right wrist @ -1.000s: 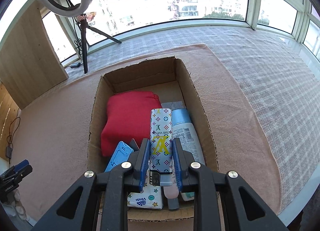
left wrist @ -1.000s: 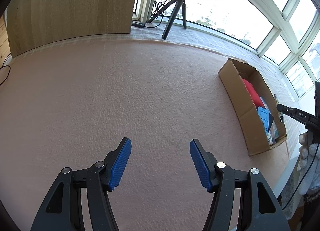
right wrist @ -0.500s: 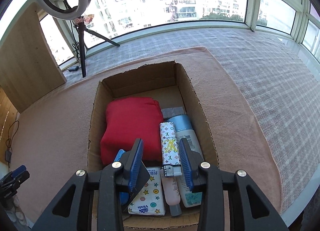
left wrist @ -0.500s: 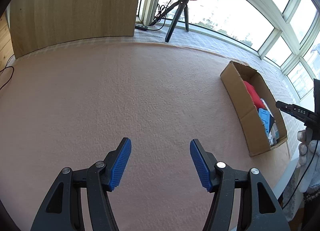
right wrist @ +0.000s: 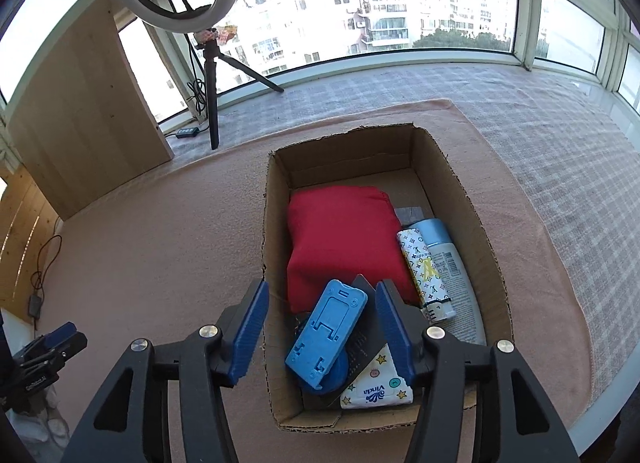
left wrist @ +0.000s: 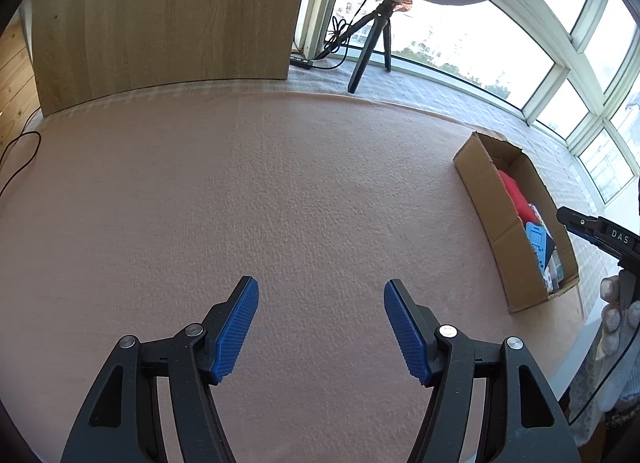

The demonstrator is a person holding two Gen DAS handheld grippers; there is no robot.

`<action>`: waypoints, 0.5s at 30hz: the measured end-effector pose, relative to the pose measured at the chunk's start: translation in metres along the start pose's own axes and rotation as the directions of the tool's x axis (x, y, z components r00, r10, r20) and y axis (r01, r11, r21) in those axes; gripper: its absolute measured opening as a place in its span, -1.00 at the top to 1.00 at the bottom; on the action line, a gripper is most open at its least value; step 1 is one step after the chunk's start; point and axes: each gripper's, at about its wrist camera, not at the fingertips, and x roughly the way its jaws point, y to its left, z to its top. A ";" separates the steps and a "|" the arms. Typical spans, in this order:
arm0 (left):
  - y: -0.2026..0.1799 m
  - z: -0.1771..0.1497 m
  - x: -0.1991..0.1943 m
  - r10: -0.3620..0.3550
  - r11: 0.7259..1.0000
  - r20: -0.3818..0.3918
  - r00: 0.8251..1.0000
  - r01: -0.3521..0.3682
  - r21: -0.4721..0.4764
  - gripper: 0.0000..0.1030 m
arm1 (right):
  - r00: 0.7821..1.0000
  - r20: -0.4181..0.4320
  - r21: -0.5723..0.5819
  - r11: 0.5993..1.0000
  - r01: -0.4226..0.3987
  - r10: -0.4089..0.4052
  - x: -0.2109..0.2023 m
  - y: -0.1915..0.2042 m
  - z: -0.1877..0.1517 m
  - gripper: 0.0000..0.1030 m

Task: Organize objects
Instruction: 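Open the right tool to release the lighter and withdraw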

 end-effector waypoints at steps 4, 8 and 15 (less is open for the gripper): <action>0.010 0.001 -0.009 0.008 1.000 0.015 1.000 -0.008 -0.005 -0.38 | 0.999 -0.007 -0.015 0.999 -0.036 0.036 -0.002 0.029 -0.010 -0.16; 0.023 0.001 -0.020 0.021 1.000 0.043 0.999 -0.020 -0.024 -0.55 | 0.998 -0.020 -0.068 0.996 -0.064 0.063 -0.005 0.064 -0.021 -0.46; 0.042 0.000 -0.039 0.049 0.998 0.070 0.996 -0.047 -0.032 -0.73 | 0.993 -0.059 -0.163 0.980 -0.110 0.102 -0.007 0.124 -0.048 -0.59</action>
